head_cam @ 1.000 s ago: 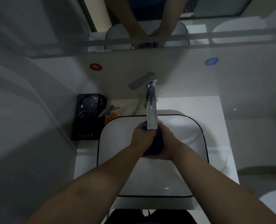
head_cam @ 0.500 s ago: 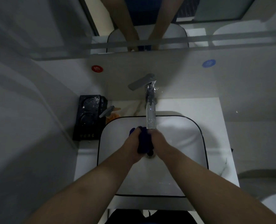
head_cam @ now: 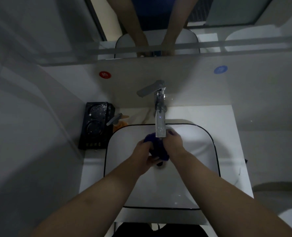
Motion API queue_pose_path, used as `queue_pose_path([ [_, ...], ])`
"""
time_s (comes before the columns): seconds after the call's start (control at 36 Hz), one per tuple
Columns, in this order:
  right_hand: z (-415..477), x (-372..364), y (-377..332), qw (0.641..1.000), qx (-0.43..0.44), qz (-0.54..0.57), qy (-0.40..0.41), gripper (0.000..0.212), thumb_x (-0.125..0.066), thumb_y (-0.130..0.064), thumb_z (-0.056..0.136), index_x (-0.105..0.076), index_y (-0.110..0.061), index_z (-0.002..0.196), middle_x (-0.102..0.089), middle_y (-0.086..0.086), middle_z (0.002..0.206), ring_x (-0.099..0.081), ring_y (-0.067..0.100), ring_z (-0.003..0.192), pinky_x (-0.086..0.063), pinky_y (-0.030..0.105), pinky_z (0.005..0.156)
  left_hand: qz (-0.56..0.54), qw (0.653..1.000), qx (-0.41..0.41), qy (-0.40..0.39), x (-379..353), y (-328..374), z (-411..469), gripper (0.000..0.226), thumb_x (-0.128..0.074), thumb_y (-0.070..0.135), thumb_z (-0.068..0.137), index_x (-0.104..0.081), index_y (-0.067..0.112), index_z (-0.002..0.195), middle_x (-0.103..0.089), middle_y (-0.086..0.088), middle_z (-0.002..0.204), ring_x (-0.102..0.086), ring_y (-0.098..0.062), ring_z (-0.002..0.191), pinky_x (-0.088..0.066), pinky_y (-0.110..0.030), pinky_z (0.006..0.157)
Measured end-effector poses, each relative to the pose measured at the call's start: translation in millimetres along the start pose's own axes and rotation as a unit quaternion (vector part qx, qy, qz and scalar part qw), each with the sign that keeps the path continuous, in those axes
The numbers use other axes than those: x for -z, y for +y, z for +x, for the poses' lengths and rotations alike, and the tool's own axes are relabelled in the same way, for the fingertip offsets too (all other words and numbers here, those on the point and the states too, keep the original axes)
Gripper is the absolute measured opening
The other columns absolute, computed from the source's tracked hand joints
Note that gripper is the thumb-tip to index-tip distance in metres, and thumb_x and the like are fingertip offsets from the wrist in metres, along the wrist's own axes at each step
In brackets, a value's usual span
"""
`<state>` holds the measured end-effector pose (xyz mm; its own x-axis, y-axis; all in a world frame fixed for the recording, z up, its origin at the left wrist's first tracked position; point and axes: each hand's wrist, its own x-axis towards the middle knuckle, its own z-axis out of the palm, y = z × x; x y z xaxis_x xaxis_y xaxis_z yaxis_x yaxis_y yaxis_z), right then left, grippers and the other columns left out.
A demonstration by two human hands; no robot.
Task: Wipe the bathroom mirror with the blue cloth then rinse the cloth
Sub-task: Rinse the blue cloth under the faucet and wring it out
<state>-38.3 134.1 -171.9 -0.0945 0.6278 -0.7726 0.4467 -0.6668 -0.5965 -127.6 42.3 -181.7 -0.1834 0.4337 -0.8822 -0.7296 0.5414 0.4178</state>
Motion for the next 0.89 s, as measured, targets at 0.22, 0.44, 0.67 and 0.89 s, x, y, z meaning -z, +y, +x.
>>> queue_pose_path([
  [0.22,-9,-7,8,0.997,0.025,0.042,-0.067,0.006,-0.059,-0.015,0.105,-0.064,-0.016,0.108,-0.068,-0.001,0.087,-0.068,0.018,0.087,-0.050,0.027,0.066,-0.002,0.999,-0.009,-0.042,5,-5,-1,0.028,-0.062,0.031,0.106,-0.080,0.016,0.120,-0.079,-0.018,0.120,-0.075,-0.041,0.111,-0.055,-0.052,0.100],
  [0.44,27,10,42,0.999,-0.045,0.027,0.004,0.040,-0.057,-0.058,0.098,-0.067,-0.018,0.100,-0.073,0.014,0.123,-0.067,0.035,0.122,-0.048,0.046,0.117,0.440,0.879,-0.173,0.052,-14,-6,-1,0.046,-0.062,0.074,0.092,-0.076,0.033,0.107,-0.079,0.008,0.094,-0.073,-0.008,0.083,-0.051,-0.022,0.068],
  [0.67,19,23,27,0.989,-0.104,0.021,-0.104,0.059,-0.074,-0.068,0.083,-0.065,-0.023,0.120,-0.075,0.009,0.117,-0.076,0.036,0.104,-0.067,0.056,0.084,0.542,0.818,-0.190,0.042,16,-1,16,0.071,-0.083,0.054,0.083,-0.053,0.023,0.139,-0.071,0.001,0.120,-0.072,-0.021,0.107,-0.059,-0.033,0.090],
  [0.89,7,21,17,0.993,0.073,-0.084,-0.045,0.013,-0.071,-0.015,0.095,-0.069,-0.007,0.105,-0.071,0.000,0.082,-0.069,0.016,0.075,-0.060,0.033,0.070,0.510,0.834,-0.202,0.062,35,-3,20,0.045,-0.073,0.036,0.095,-0.052,0.020,0.131,-0.069,0.005,0.110,-0.069,-0.013,0.098,-0.058,-0.040,0.090],
])
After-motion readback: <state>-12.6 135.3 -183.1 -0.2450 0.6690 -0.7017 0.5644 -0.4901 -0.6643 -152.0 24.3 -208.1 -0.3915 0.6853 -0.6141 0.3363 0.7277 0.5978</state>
